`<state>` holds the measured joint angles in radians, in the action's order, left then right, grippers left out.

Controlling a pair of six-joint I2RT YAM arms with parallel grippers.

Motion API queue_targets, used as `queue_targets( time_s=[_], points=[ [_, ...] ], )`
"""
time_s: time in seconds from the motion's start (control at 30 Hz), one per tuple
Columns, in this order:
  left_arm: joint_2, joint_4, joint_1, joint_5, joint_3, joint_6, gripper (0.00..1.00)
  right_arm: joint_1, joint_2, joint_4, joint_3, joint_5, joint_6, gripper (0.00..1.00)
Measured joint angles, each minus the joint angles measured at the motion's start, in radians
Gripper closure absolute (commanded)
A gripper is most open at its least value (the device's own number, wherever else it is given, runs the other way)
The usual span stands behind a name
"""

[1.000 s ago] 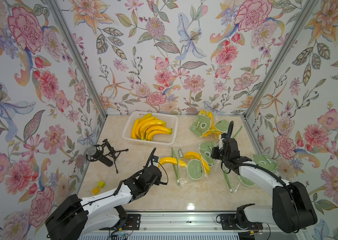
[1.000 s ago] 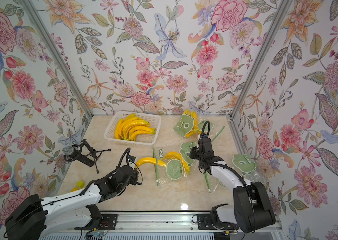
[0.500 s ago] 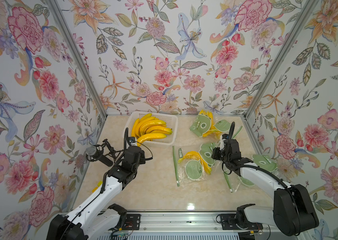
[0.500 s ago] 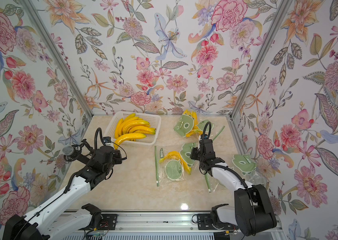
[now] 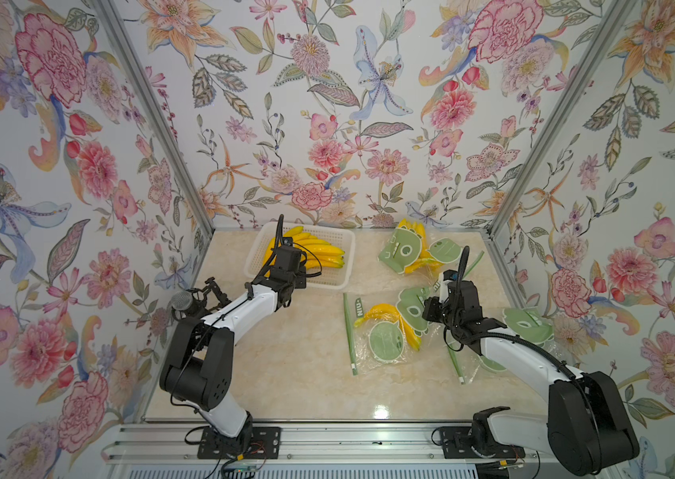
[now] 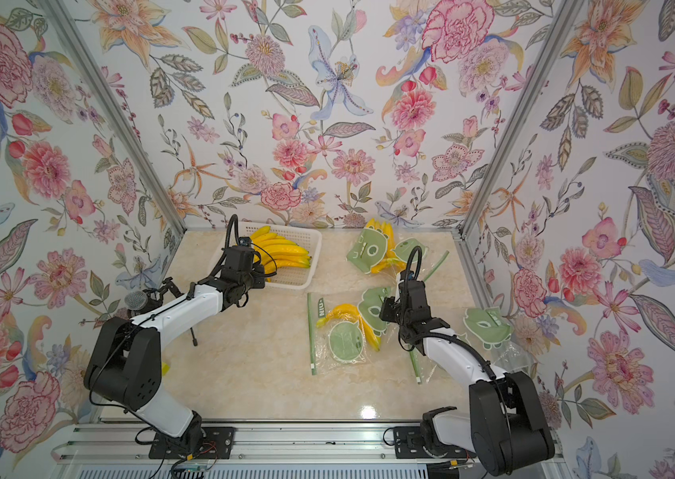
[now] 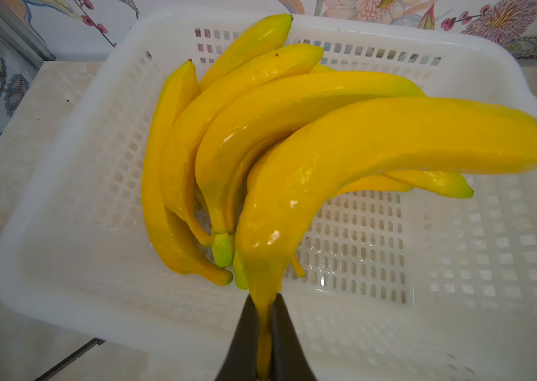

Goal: Open the zip-top bag and take out the banana
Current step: Place the banana in the basket.

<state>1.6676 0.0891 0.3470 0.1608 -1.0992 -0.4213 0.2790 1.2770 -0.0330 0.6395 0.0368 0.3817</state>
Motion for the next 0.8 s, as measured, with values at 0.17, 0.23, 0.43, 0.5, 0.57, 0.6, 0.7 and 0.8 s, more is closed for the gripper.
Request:
queue_targets(
  time_s=[0.17, 0.23, 0.43, 0.5, 0.57, 0.6, 0.7, 0.8],
  points=[
    [0.079, -0.018, 0.0, -0.038, -0.033, 0.015, 0.86, 0.0, 0.0, -0.002, 0.0, 0.006, 0.0, 1.0],
    [0.097, -0.031, 0.0, -0.052, -0.043, 0.018, 0.8, 0.0, 0.0, -0.002, 0.0, 0.008, 0.0, 1.0],
    [0.116, -0.049, 0.0, -0.083, -0.055, 0.026, 0.73, 0.0, -0.002, -0.006, -0.011, 0.008, 0.0, 1.0],
    [0.116, -0.049, 0.0, -0.087, -0.056, 0.031, 0.72, 0.0, -0.002, -0.006, -0.013, 0.008, 0.0, 1.0],
    [0.114, -0.048, 0.0, -0.088, -0.056, 0.034, 0.7, 0.0, -0.002, -0.006, -0.013, 0.008, 0.0, 1.0],
    [0.111, -0.045, 0.0, -0.088, -0.055, 0.035, 0.69, 0.0, -0.002, -0.006, -0.013, 0.008, 0.0, 1.0],
    [0.072, -0.04, 0.0, -0.095, -0.036, 0.04, 0.67, 0.0, -0.002, -0.006, -0.013, 0.007, 0.0, 1.0],
    [-0.036, -0.051, 0.006, -0.101, 0.035, 0.04, 0.67, 0.0, -0.002, -0.006, -0.013, 0.008, 0.0, 1.0]
  ],
)
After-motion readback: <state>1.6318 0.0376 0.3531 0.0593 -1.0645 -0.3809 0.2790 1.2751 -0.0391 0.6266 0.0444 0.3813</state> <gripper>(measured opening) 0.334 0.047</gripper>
